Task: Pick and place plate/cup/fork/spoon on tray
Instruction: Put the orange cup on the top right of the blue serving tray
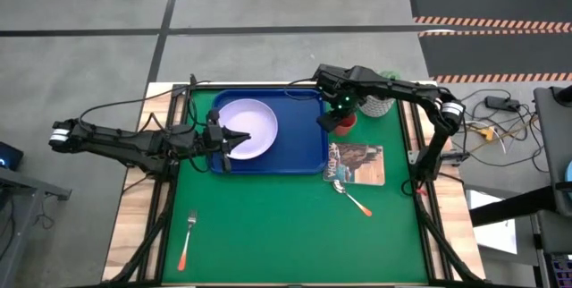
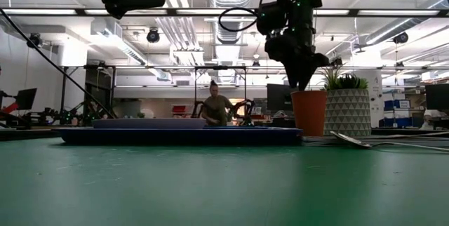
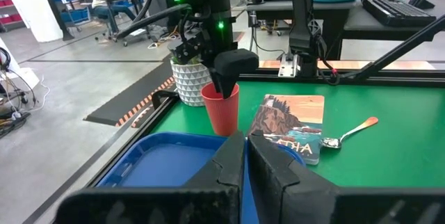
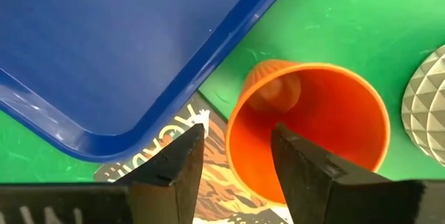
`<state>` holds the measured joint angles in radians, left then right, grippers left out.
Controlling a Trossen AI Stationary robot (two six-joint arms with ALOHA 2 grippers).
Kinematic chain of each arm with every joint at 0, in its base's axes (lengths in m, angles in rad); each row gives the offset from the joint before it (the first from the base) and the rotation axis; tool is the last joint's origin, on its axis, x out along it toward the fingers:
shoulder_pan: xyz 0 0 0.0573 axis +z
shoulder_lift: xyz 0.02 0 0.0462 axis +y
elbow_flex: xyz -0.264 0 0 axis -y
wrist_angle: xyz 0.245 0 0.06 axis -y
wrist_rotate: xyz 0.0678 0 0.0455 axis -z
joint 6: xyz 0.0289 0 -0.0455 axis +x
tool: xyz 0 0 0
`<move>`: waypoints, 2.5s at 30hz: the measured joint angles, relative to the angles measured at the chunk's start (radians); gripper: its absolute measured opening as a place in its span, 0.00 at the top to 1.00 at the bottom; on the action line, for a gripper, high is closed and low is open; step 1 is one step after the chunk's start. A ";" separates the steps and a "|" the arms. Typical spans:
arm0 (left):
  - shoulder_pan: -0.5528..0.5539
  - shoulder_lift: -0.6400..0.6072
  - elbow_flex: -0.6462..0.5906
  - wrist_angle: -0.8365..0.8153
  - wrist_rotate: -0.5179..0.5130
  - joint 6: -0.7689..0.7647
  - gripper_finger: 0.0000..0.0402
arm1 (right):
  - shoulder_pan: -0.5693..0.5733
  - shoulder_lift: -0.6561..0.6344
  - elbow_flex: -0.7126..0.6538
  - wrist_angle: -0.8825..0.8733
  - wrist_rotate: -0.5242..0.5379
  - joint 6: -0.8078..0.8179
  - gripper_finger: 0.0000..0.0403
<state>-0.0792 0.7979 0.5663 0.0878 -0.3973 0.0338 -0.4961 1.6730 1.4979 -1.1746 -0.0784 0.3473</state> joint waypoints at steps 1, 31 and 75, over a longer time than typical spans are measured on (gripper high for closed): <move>0.000 0.000 0.000 0.000 0.000 0.000 1.00 | 0.000 0.000 -0.001 0.007 0.000 0.001 0.61; 0.000 0.000 0.000 0.000 0.000 0.000 1.00 | 0.000 0.001 -0.047 0.066 0.003 0.011 0.61; 0.000 0.000 0.000 0.000 0.000 0.000 1.00 | 0.001 0.053 -0.048 0.062 0.026 0.003 0.91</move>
<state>-0.0790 0.7979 0.5663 0.0875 -0.3969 0.0340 -0.4953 1.7260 1.4498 -1.1124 -0.0525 0.3502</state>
